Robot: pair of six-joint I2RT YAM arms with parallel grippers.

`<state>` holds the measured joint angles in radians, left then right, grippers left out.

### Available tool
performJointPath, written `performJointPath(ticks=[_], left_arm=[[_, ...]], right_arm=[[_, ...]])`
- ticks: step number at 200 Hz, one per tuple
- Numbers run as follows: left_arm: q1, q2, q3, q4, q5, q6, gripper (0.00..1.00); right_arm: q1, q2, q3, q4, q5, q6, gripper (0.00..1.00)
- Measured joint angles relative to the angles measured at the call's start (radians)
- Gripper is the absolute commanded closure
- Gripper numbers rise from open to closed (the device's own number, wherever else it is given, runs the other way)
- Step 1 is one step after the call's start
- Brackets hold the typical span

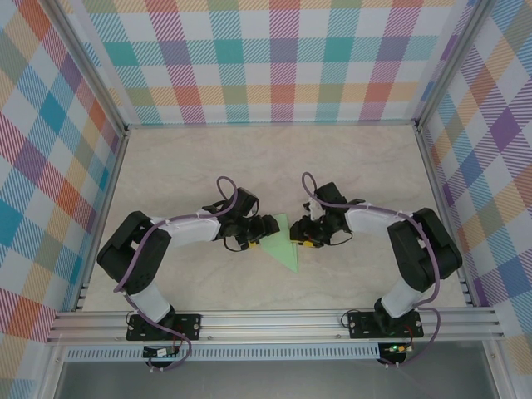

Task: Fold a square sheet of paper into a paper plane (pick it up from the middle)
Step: Fold the wing for the fifth time at the center of the table.

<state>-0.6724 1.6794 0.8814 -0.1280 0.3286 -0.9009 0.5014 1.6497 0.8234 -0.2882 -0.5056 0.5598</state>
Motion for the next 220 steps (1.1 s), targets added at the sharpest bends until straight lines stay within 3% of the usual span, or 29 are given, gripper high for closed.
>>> performJointPath(ticks=[50, 84, 123, 178, 220], left_arm=[[0.0, 0.0, 0.0, 0.0, 0.0, 0.0, 0.24], [0.0, -0.001, 0.0, -0.001, -0.007, 0.0, 0.24], [0.002, -0.055, -0.012, -0.003, -0.032, 0.0, 0.24], [0.054, -0.189, -0.085, 0.0, -0.029, 0.0, 0.2], [0.133, -0.224, -0.174, 0.063, 0.047, -0.011, 0.19]], right_arm=[[0.031, 0.068, 0.03, 0.019, -0.049, 0.0, 0.6], [0.037, 0.068, 0.037, 0.027, -0.071, -0.011, 0.79], [0.037, 0.069, 0.037, 0.047, -0.1, -0.016, 0.9], [0.036, 0.037, 0.037, 0.064, -0.136, -0.011, 0.94], [-0.003, -0.053, 0.008, 0.143, -0.23, 0.039, 0.94]])
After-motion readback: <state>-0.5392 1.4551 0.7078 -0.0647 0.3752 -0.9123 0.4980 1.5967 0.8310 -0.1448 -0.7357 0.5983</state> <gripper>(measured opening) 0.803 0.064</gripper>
